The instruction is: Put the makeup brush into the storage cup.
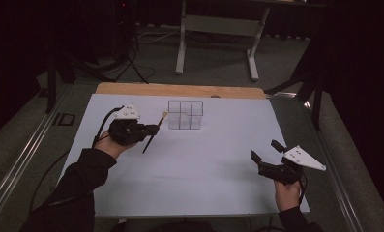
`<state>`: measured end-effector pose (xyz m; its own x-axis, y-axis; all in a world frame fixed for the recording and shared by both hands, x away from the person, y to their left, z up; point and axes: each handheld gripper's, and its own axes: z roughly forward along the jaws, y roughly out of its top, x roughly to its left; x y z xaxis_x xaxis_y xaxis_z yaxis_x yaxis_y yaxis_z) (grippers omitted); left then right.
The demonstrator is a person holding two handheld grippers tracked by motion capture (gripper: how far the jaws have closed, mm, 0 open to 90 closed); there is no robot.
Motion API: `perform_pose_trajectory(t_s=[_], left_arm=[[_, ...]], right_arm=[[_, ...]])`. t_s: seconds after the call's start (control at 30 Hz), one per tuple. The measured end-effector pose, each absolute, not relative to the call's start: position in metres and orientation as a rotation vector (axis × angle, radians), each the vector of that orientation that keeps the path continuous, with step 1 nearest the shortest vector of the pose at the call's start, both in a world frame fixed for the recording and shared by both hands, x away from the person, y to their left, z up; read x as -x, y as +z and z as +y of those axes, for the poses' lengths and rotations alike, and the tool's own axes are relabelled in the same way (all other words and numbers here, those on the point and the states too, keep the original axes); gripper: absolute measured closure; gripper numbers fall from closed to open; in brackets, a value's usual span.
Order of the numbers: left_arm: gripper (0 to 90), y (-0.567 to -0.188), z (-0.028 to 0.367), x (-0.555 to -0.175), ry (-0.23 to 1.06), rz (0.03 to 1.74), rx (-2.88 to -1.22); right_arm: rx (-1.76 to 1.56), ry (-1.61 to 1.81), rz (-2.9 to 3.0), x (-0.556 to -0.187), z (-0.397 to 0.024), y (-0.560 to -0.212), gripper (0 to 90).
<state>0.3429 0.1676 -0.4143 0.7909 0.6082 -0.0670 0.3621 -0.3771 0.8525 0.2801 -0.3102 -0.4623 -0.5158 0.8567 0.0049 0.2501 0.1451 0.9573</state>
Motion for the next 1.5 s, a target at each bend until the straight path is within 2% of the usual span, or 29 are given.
perform_pose_trajectory(t_s=[1.03,1.3,1.4,1.5], left_arm=[[84.5,-0.417,0.170,-0.327,0.396,0.827,-1.602],[84.5,-0.415,0.167,-0.329,0.400,0.827,-1.542],[84.5,-0.413,0.166,-0.331,0.438,0.818,-1.547],[84.5,-0.409,0.164,-0.333,0.419,0.829,-1.564]], right_arm=[[-1.058,1.390,1.871,-0.282,-0.308,-0.463,12.0],[-1.056,1.394,1.871,-0.282,-0.308,-0.463,12.0],[-1.057,1.395,1.872,-0.282,-0.308,-0.463,12.0],[-1.061,1.395,1.875,-0.282,-0.308,-0.463,12.1]])
